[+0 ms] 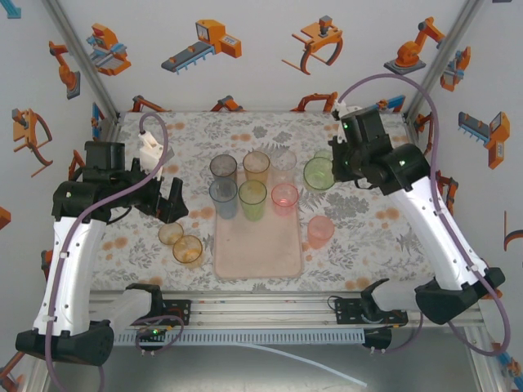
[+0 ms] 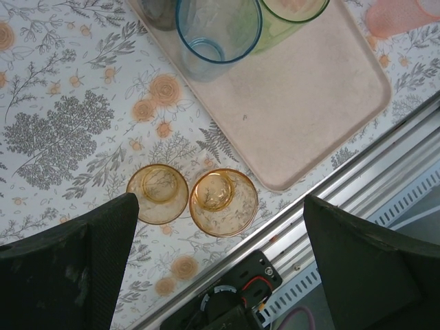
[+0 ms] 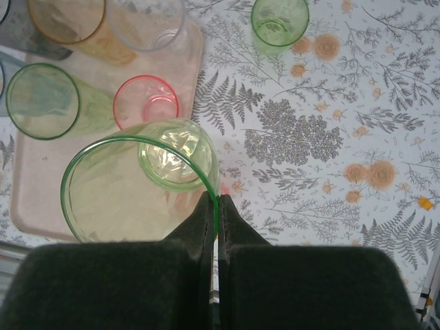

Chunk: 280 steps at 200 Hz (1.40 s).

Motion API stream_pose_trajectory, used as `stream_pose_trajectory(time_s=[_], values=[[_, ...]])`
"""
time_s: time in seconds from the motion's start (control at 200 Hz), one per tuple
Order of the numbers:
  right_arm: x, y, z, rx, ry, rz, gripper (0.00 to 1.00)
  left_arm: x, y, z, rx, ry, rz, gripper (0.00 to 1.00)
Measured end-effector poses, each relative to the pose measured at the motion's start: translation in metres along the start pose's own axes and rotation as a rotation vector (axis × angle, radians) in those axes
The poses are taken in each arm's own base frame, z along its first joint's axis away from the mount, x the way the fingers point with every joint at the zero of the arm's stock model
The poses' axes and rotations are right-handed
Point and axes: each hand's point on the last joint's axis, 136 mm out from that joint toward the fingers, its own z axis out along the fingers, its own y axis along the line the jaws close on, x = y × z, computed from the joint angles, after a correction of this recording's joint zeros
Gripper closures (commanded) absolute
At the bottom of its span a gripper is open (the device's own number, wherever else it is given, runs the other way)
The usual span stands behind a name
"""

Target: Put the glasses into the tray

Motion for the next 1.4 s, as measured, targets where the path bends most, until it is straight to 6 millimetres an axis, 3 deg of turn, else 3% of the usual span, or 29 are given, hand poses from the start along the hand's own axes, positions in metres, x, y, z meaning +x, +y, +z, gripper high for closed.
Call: stream_pose_trajectory(time_s=[0.345,0.521,0.846,1.092,1.402], values=[[0.016,0.068,-0.013,-0.09,-0.006,-0.105,1.0,0.001,0.004,0.003,-0.015,-0.002,-0.021,0.03],[0.032,0.109,-0.01,-0.129,0.019,-0.172,1.0,0.004,0.011,0.005,-0.041,0.003,-0.053,0.03],[0.055,0.16,-0.005,-0.197,0.027,-0.192,1.0,0.004,0.026,-0.012,-0.127,-0.047,-0.109,0.03],[0.071,0.193,0.017,-0.198,0.059,-0.209,1.0,0.005,0.035,-0.015,-0.152,-0.062,-0.159,0.03],[0.094,0.227,0.044,-0.2,0.096,-0.22,1.0,0.004,0.027,-0.021,-0.135,-0.093,-0.148,0.03]])
